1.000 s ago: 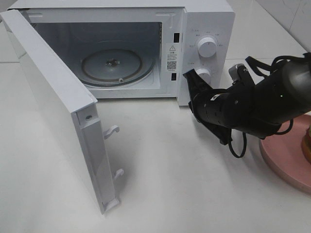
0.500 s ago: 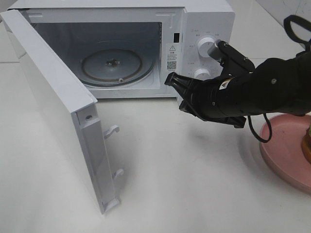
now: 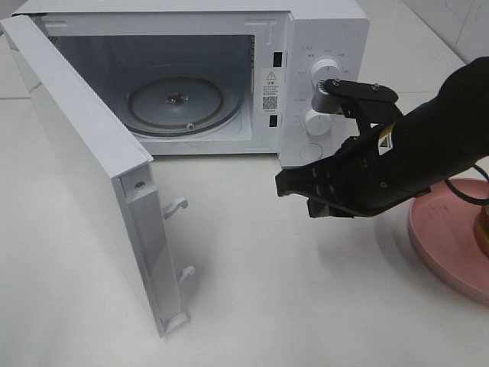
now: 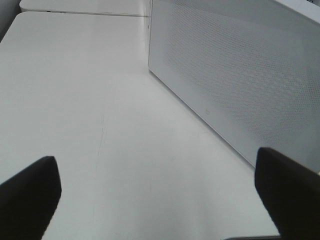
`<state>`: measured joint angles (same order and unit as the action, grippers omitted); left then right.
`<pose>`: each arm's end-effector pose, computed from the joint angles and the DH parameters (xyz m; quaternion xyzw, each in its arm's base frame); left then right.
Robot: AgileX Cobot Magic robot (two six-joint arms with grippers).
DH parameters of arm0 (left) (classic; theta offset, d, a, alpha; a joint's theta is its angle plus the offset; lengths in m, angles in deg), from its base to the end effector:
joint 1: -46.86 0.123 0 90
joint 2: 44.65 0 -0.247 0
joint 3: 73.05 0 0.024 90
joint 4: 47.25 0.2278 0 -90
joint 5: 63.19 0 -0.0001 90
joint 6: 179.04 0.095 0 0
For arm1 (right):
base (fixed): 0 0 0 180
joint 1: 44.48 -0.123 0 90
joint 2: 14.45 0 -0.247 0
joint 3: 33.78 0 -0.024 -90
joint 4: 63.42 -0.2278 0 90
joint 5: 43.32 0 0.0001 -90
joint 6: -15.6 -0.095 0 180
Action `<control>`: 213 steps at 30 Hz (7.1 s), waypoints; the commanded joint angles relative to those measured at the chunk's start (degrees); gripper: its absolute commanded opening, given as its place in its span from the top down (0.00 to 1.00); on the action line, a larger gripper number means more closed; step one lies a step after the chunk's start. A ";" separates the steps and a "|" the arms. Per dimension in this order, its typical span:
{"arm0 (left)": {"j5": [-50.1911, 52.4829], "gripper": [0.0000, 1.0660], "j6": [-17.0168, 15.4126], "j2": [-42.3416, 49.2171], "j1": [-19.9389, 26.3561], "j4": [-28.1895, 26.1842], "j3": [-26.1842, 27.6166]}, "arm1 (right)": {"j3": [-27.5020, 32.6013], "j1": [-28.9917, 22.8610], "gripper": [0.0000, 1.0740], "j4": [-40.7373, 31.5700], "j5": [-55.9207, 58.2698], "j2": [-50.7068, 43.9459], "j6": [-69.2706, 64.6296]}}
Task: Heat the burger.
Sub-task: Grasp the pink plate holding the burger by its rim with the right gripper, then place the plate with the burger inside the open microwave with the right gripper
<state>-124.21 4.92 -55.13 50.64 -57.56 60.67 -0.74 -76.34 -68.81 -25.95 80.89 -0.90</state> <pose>0.0187 -0.0137 0.2696 0.0047 0.8527 -0.0549 0.5195 0.2278 0.1447 0.1678 -0.0892 0.9512 0.1448 0.2574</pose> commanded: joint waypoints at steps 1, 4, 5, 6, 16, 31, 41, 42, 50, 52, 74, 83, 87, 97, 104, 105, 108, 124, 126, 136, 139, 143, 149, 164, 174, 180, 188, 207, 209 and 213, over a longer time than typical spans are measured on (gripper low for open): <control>0.06 0.08 -0.23 0.23 0.00 -0.29 -0.23 | 0.00 0.29 0.98 1.83 5.90 -2.58 5.33; 0.06 0.08 -0.23 0.23 0.00 -0.29 -0.23 | -0.23 0.29 0.97 1.83 9.97 -4.76 10.54; 0.06 0.08 -0.23 0.23 0.00 -0.29 -0.23 | -0.40 0.29 0.97 1.83 11.00 -5.10 11.40; 0.06 0.08 -0.23 0.23 0.00 -0.29 -0.23 | -0.40 0.29 0.97 1.83 11.00 -5.10 11.40; 0.06 0.08 -0.23 0.23 0.00 -0.29 -0.23 | -2.46 8.59 0.94 1.95 21.49 -5.67 14.21; 0.06 0.08 -0.23 0.23 0.00 -0.29 -0.23 | -2.46 20.28 0.18 8.94 22.17 -5.67 13.92; 0.06 0.08 -0.23 0.23 0.00 -0.29 -0.23 | -2.46 20.28 0.07 10.43 18.79 -2.29 10.60; 0.06 0.08 -0.23 0.23 0.00 -0.29 -0.23 | -2.46 20.28 0.07 10.43 18.79 -2.29 10.60; 0.06 0.08 -0.23 0.23 0.00 -0.29 -0.23 | -3.15 20.28 0.09 13.41 16.73 3.27 7.62; 0.06 0.08 -0.23 0.23 0.00 -0.29 -0.23 | -3.15 20.28 0.11 15.53 15.07 5.16 5.61; 0.06 0.08 -0.23 0.23 0.00 -0.23 -0.23 | -6.36 20.28 0.16 25.32 12.61 15.13 -1.89; 0.06 0.08 -0.23 0.23 0.00 -0.23 -0.23 | -6.99 20.28 0.18 26.53 11.86 20.28 -3.44; 0.06 0.08 -0.23 0.23 0.00 -0.23 -0.23 | -6.99 20.28 0.19 26.53 11.52 21.94 -3.50; 0.06 0.08 -0.23 0.23 0.00 -0.23 -0.23 | -6.99 20.28 0.25 24.75 12.49 22.98 -3.55; 0.06 0.08 -0.23 0.23 0.00 -0.23 -0.23 | -6.99 20.28 0.31 22.00 14.09 22.98 -1.32; 0.06 0.08 -0.23 0.23 0.00 -0.23 -0.23 | -6.99 20.28 0.31 22.00 14.09 22.98 -1.32; 0.06 0.08 -0.23 0.23 0.00 -0.23 -0.23 | -6.99 20.28 0.37 22.00 14.90 22.98 -1.38; 0.06 0.08 -0.23 0.23 0.00 -0.23 -0.23 | -6.99 20.28 1.00 21.54 15.93 22.98 -1.72; 0.06 0.08 -0.23 0.23 0.00 -0.23 -0.23 | -6.99 20.28 1.00 21.54 16.10 22.98 -1.72; 0.06 0.08 -0.23 0.23 0.00 -0.23 -0.23 | -6.93 20.11 1.00 24.01 18.85 20.40 -3.50; 0.06 0.08 -0.23 0.23 0.00 -0.23 -0.23 | -6.76 19.37 1.00 24.92 19.94 19.82 -3.67; 0.06 0.08 -0.23 0.23 0.00 -0.23 -0.23 | -6.36 18.05 1.00 25.67 20.57 19.65 -4.64; 0.06 0.08 -0.23 0.23 0.00 -0.23 -0.23 | -6.19 15.30 1.00 30.25 23.15 18.85 -8.48; 0.06 0.08 -0.23 0.23 0.00 -0.23 -0.23 | -6.19 11.06 1.00 33.75 28.88 13.24 -9.51; 0.06 0.08 -0.23 0.23 0.00 -0.23 -0.23 | -6.19 6.82 1.00 37.59 33.29 9.00 -11.52; 0.06 0.08 -0.23 0.23 0.00 -0.23 -0.23 | -4.58 4.47 1.00 40.05 34.32 7.10 -13.64; 0.06 0.08 -0.23 0.23 0.00 -0.23 -0.23 | 1.03 2.46 1.00 40.45 33.80 1.72 -15.07; 0.06 0.08 -0.23 0.23 0.00 -0.23 -0.23 | 4.87 -11.46 1.00 41.31 40.05 -5.50 -16.39; 0.06 0.08 -0.23 0.23 0.00 -0.23 -0.23 | 4.87 -13.12 1.00 41.42 41.02 -5.67 -16.50; 0.06 0.08 -0.23 0.23 0.00 -0.23 -0.23 | 4.87 -15.41 1.00 41.65 42.23 -5.90 -16.90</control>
<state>-124.21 4.92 -55.13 50.64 -57.51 60.56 3.95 -91.35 -30.65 13.52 75.79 -17.29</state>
